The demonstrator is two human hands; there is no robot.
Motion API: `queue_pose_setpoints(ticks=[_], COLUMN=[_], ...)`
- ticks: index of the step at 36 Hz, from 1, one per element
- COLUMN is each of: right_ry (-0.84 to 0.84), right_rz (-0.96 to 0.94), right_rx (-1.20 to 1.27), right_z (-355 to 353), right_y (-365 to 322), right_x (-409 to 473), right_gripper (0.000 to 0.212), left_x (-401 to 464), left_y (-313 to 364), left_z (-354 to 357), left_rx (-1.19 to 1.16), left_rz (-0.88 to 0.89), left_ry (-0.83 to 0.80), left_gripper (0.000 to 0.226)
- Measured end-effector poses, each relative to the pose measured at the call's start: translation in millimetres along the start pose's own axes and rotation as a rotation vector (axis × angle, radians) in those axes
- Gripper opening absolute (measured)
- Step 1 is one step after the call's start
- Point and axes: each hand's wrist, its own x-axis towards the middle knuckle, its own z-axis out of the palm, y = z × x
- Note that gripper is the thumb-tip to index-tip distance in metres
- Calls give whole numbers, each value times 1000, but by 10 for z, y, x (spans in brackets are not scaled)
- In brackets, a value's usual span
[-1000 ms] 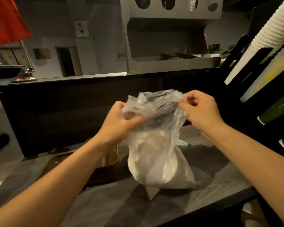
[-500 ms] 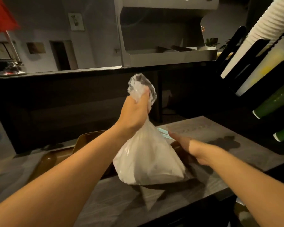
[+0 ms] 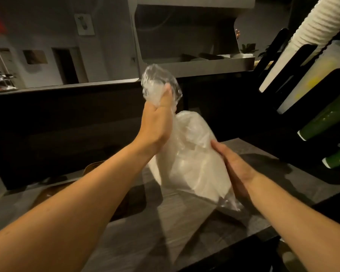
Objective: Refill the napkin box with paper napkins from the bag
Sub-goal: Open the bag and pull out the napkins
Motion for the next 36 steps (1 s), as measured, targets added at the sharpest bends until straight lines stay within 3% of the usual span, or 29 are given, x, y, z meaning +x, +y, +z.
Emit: queue_pose_setpoints(ticks=[3, 8, 12, 15, 17, 19, 20, 21, 23, 25, 29, 33, 36], right_ry=[74, 263, 313, 303, 270, 228, 202, 171, 103, 28, -46, 76, 169], right_rz=[-26, -46, -112, -248, -366, -429, -437, -433, -423, -426, -441, -528, -590], right_rx=[-30, -317, -553, -803, -968, -1144, -1233, -1305, -1395, -1438, -1455, -1365, -1289], right_z=[-18, -145, -168, -84, 4, 70, 109, 153, 241, 333, 378, 235, 144], right_y=[-116, -263, -421, -571, -669, -745, -785, -815, -844, -807, -614, -543, -543], right_x=[104, 307, 399, 414, 415, 431, 431, 430, 423, 442, 493, 496, 516], right_gripper=[55, 47, 57, 55, 52, 55, 57, 59, 58, 53, 42, 37, 34], left_x=[-53, -82, -93, -61, -13, 39, 69, 99, 106, 94, 9, -69, -92], left_y=[-130, -319, -375, -316, -254, -217, -221, -234, -199, -232, -470, -492, -507], left_z=[-118, -321, -480, -643, -760, -843, -878, -907, -872, -822, -749, -784, -896], left_rx=[207, 606, 703, 788, 936, 964, 889, 757, 453, 315, 511, 536, 438], left_rz=[-106, -273, -375, -514, -669, -717, -666, -586, -489, -479, -435, -441, -445], left_ry=[-36, -293, -494, -706, -794, -690, -576, -474, -362, -284, -248, -322, -302], left_gripper=[28, 23, 22, 40, 69, 95, 96, 86, 46, 41, 26, 41, 35])
